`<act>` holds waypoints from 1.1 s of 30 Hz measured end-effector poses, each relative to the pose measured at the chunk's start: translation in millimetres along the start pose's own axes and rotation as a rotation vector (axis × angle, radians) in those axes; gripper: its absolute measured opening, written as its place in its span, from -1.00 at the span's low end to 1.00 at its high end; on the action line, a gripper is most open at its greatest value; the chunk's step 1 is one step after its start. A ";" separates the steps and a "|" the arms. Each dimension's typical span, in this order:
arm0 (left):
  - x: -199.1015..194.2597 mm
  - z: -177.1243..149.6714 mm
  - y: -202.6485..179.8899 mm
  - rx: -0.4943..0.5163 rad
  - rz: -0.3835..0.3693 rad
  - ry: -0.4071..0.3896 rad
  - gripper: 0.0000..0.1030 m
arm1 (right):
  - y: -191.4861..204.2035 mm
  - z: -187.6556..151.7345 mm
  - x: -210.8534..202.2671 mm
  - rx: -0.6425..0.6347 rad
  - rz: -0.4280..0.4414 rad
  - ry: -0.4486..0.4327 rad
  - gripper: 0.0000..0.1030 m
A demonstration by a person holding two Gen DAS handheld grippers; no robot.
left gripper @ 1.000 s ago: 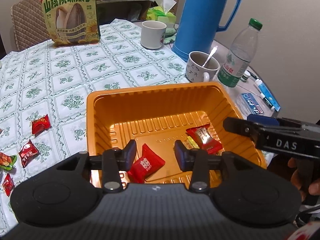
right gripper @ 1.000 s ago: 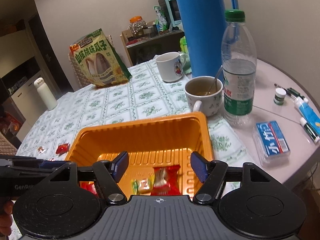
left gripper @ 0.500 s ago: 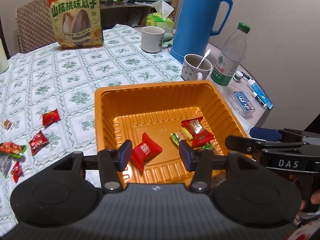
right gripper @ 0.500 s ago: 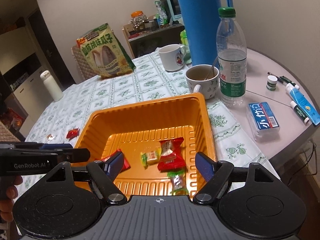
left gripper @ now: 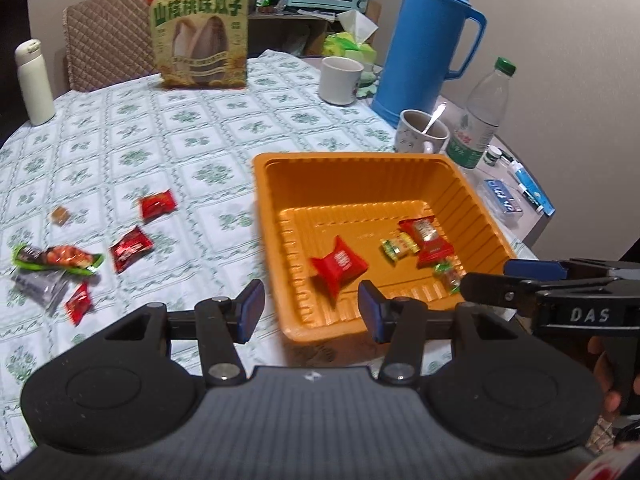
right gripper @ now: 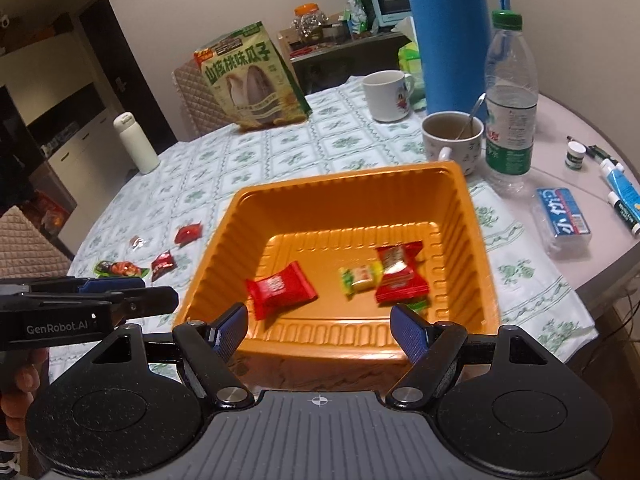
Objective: Organize snacks
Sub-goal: 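Move both grippers away from the tray toward the scattered candies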
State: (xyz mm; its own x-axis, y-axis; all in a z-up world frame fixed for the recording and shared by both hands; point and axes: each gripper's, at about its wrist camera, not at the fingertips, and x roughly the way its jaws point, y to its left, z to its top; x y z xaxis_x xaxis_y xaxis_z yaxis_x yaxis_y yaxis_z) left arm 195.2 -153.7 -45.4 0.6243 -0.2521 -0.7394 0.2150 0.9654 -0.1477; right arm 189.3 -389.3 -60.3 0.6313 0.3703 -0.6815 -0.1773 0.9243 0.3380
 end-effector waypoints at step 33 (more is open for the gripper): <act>-24.7 -40.9 178.5 -0.044 0.152 0.020 -0.09 | 157.0 -7.2 76.0 -0.097 0.117 0.056 0.51</act>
State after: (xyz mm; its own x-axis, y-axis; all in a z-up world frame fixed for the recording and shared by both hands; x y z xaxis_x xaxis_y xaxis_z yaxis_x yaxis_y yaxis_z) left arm 187.4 27.5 -80.4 0.6316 -0.1019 -0.7685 0.0855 0.9944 -0.0616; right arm 204.0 -215.4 -63.8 0.5589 0.4784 -0.6773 -0.3215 0.8779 0.3548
